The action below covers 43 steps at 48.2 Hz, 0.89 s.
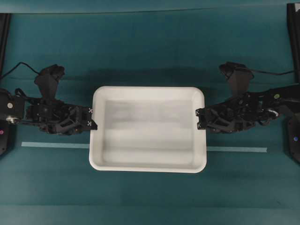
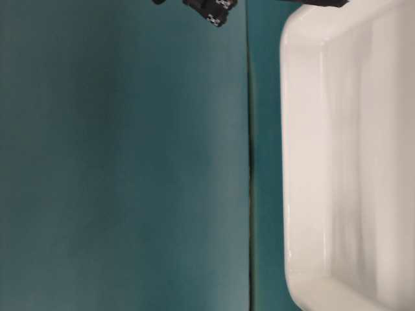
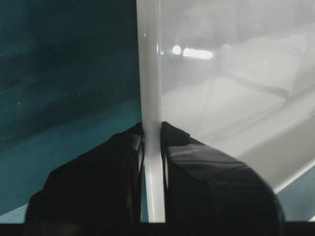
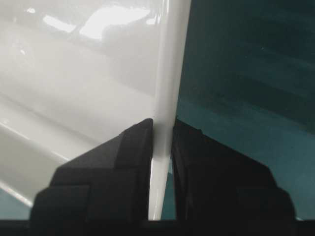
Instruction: Lift the white case with both hands.
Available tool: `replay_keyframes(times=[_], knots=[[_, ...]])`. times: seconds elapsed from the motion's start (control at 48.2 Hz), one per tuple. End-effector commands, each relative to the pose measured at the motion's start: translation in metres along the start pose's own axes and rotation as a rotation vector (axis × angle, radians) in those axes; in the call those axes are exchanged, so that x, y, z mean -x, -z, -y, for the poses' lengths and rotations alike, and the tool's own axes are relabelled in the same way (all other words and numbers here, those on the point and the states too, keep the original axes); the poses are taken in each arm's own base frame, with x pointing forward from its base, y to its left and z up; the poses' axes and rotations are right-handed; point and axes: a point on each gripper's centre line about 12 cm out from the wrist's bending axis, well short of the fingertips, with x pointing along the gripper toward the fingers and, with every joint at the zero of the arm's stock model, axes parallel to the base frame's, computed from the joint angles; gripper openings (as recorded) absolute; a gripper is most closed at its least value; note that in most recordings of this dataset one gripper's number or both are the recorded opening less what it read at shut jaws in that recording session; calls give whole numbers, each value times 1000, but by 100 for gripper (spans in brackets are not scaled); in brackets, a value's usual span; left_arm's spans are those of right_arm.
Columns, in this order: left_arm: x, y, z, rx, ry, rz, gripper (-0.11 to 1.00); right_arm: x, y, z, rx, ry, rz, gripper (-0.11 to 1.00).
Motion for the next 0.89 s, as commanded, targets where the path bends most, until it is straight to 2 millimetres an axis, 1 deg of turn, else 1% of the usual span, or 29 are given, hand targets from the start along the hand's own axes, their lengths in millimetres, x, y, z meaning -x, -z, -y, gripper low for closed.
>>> replay_keyframes(times=[0.0, 0.498, 0.602, 0.664, 0.726, 0.809, 0.871], knots=[[-7, 0, -15, -3, -68, -3, 5, -13, 5, 20, 10, 88, -26, 10], [-7, 0, -13, -1, -63, -2, 5, -12, 3, 19, -1, 87, -26, 10], [-6, 0, -12, -7, -58, -2, 5, -12, 3, 19, -1, 85, -26, 11], [-7, 0, -12, -9, -58, -2, 5, -12, 3, 18, -1, 84, -25, 19], [-6, 0, -13, -9, -61, -2, 9, -11, 4, 19, 0, 85, -26, 35], [-6, 0, -13, -7, -60, -2, 23, -11, 4, 18, 0, 81, -25, 60], [-6, 0, -13, -6, -58, -2, 40, -9, 3, 16, 4, 70, -21, 76]])
